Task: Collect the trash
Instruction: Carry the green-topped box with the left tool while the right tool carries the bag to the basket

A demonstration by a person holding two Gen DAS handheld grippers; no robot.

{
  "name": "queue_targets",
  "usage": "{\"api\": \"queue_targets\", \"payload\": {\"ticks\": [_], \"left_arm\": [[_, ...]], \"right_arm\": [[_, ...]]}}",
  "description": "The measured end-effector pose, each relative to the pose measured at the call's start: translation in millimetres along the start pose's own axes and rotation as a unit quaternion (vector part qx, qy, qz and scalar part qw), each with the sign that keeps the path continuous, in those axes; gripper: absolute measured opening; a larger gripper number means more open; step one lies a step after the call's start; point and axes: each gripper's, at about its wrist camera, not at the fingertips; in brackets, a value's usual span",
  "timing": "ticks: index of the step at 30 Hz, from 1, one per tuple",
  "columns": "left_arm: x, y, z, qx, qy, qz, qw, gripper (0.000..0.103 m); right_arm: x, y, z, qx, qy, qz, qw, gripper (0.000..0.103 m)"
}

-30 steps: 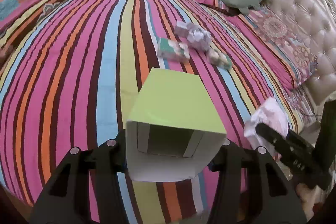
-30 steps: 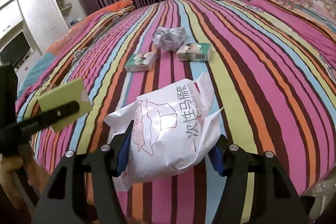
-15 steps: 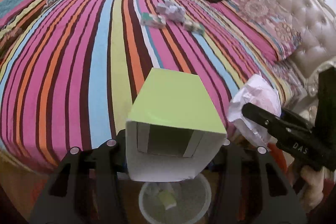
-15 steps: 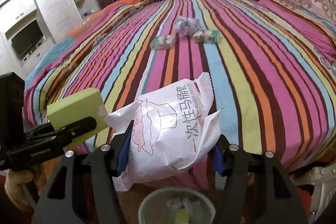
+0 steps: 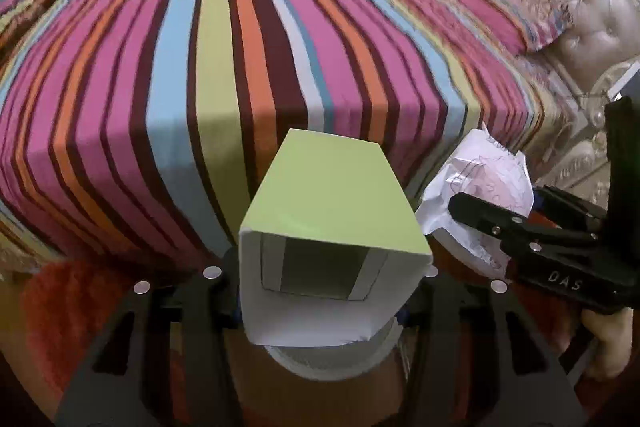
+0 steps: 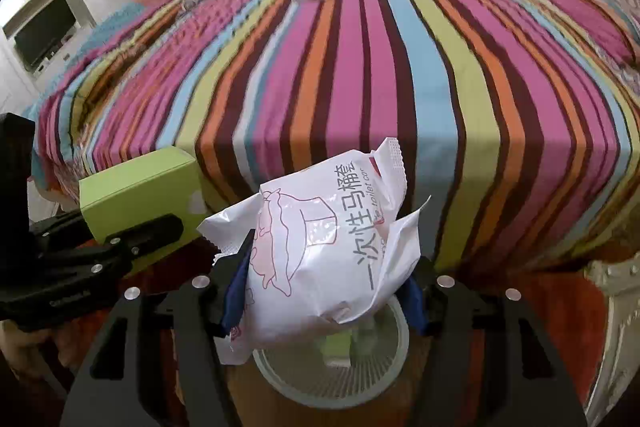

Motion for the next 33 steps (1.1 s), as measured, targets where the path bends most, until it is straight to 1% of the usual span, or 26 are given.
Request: {"api": "queue_targets", "payload": {"ticks": [2,3,5,6,10,14,16,18,19,22,24,25,28,30,33], "left_arm": [[-10,2,9,0.002,-0.022,-0.001,0.9998,0.051],[-14,2,13,0.001,-0.033,-0.002,0.9995,0.051],[-22,4,23,-0.001,-0.053,-0.003,0.9986,0.050],[-25,5,27,0.000,-0.063,0.000,0.9980,0.051],[-35,11,46,0.001,-0.105,0.013,0.9944,0.051],[-44,10,64,0.005,-0.147,0.013,0.9890,0.051],[-47,9,73,0.009,-0.168,0.013,0.9857,0.051],[-50,9,84,0.017,-0.192,0.011,0.9813,0.051],[-52,8,88,0.019,-0.198,0.010,0.9799,0.051],[-54,7,101,0.025,-0.221,0.008,0.9748,0.051],[-55,6,111,0.029,-0.239,0.003,0.9706,0.051],[-55,5,115,0.030,-0.245,0.001,0.9692,0.051],[-57,3,131,0.035,-0.264,-0.008,0.9638,0.051],[-57,2,143,0.039,-0.278,-0.013,0.9598,0.051],[-58,-5,158,0.044,-0.299,-0.020,0.9531,0.051]], "right_arm": [[-10,2,5,0.000,-0.021,0.008,1.000,0.059],[-16,4,10,0.003,-0.039,0.015,0.999,0.059],[-21,6,15,0.006,-0.055,0.023,0.998,0.059],[-27,8,21,0.010,-0.073,0.032,0.997,0.059],[-32,12,32,0.020,-0.104,0.048,0.993,0.059],[-37,13,41,0.019,-0.133,0.054,0.989,0.059],[-40,10,51,0.012,-0.162,0.050,0.986,0.059],[-41,9,58,0.009,-0.179,0.047,0.983,0.059],[-44,8,67,0.004,-0.201,0.047,0.978,0.059],[-47,8,84,0.003,-0.237,0.054,0.970,0.059],[-48,10,91,0.007,-0.252,0.062,0.966,0.059],[-50,13,99,0.010,-0.266,0.078,0.961,0.059],[-54,19,109,0.012,-0.281,0.102,0.954,0.059],[-59,23,117,0.011,-0.297,0.116,0.948,0.059],[-67,28,134,0.009,-0.326,0.141,0.935,0.059]]}}
Point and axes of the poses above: each gripper's, at about its wrist camera, not at the fingertips, and z roughly the way its jaws point, y to its right, x to its top, and after that the axes turned 3 degrees about -x, right-handed
